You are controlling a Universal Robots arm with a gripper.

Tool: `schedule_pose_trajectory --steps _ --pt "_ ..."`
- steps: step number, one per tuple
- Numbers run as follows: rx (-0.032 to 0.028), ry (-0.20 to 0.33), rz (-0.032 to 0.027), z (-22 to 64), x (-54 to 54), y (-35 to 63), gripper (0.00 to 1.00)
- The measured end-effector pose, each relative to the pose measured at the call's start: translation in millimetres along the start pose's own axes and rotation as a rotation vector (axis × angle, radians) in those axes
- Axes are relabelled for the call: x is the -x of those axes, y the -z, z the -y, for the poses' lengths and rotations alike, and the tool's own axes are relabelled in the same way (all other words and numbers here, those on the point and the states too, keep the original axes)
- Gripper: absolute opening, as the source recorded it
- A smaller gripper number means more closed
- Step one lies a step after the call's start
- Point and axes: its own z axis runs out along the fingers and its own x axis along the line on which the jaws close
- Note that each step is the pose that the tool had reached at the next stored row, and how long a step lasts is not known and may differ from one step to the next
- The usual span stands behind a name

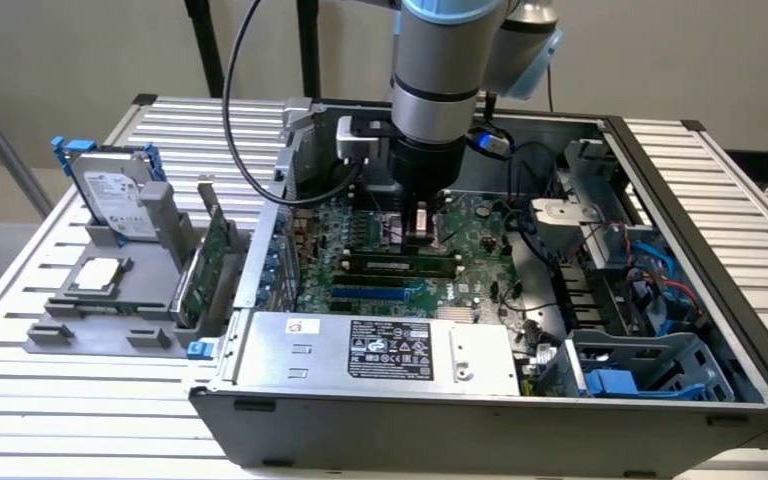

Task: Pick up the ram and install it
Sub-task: 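Press down the ram until it locks into place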

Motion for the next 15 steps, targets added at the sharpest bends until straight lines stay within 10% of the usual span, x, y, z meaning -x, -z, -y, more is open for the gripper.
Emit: schedule_pose_trajectory --steps 15 --pt "-0.0003 0.000 0.0025 -0.5 1.9 -5.9 0.00"
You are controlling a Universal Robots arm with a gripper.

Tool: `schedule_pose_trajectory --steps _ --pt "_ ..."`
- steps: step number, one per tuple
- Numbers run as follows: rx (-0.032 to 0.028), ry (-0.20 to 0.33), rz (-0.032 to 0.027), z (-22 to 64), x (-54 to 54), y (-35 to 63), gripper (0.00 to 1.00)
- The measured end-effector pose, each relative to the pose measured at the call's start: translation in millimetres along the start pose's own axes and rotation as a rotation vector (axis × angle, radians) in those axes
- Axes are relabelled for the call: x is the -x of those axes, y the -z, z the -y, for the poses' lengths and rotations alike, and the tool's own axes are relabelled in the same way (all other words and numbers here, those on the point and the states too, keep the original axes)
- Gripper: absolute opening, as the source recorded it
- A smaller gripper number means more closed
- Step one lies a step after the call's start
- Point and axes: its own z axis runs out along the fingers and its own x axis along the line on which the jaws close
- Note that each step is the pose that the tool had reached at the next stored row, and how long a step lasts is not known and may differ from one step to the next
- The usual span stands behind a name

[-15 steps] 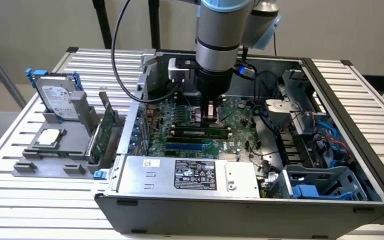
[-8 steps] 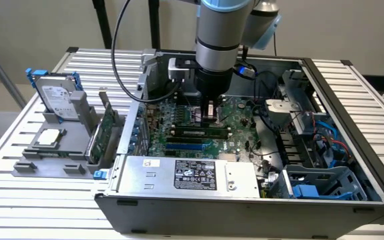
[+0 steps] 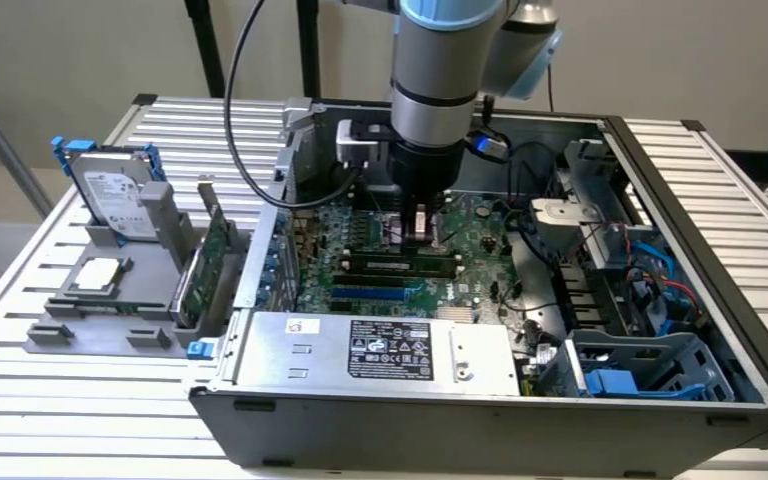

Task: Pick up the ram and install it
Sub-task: 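Press down the ram until it locks into place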

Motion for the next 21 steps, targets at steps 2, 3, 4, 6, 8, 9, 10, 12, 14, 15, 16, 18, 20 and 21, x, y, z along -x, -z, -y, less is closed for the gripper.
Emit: schedule_pose_trajectory --steps 2,3,4,6,8,9,10,12,14,15,16,18,20,21 --pt "0.0000 0.000 0.0000 -0.5 0.3 -2.4 0.00" --pt "0.0000 0.000 0.0000 -0.8 0.4 -3.7 0.00" --pt "0.0000 0.000 -0.0002 -1.2 0.5 -5.2 0.00" --pt "0.0006 0.000 -0.0017 -1.4 0.5 -8.2 0.00" --pt "0.0006 0.000 -0.0016 -1.6 0.5 -11.9 0.00" --pt "0.0009 0.000 -0.0022 -1.7 0.4 -13.0 0.00" --pt "0.0013 0.000 -0.0029 -1.8 0.3 -12.8 0.00" --pt "0.0000 0.000 0.0009 -1.7 0.8 -8.5 0.00" --pt "0.0001 0.000 -0.0001 -1.8 0.7 0.8 0.00" --pt "-0.0001 0.000 0.0002 -1.9 0.7 5.1 0.00" --pt "0.0000 0.000 -0.0001 -1.8 0.6 7.7 0.00" --pt "-0.0002 0.000 0.0003 -1.8 0.7 7.9 0.00" --pt "-0.0002 0.000 0.0003 -1.8 0.7 7.9 0.00" --pt "0.0000 0.000 -0.0001 -1.8 0.6 8.1 0.00"
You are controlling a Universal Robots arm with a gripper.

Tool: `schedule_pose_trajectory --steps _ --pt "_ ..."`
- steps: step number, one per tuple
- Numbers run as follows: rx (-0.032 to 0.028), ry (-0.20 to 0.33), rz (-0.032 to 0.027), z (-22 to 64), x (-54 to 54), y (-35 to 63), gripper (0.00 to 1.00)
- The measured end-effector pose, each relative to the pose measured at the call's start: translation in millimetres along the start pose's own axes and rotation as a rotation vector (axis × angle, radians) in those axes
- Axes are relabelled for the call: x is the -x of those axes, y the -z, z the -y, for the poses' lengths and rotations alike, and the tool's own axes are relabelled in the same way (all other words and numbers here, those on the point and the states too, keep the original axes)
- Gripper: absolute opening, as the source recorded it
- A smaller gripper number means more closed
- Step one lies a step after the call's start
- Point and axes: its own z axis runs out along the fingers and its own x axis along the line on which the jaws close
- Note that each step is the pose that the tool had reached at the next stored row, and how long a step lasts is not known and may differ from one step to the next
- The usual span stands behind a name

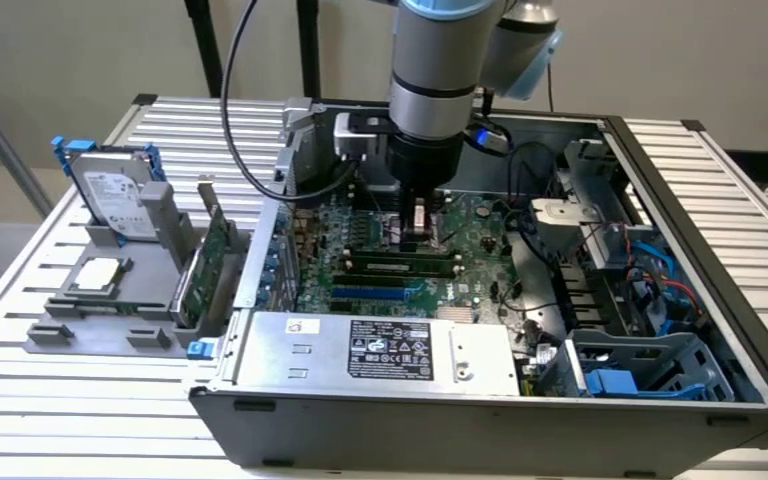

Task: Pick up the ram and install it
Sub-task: 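Press down the ram until it locks into place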

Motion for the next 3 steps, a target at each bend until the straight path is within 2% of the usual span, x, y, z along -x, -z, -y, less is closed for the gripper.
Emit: schedule_pose_trajectory --steps 3 --pt "-0.0001 0.000 0.0001 0.0 0.0 0.0 0.00"
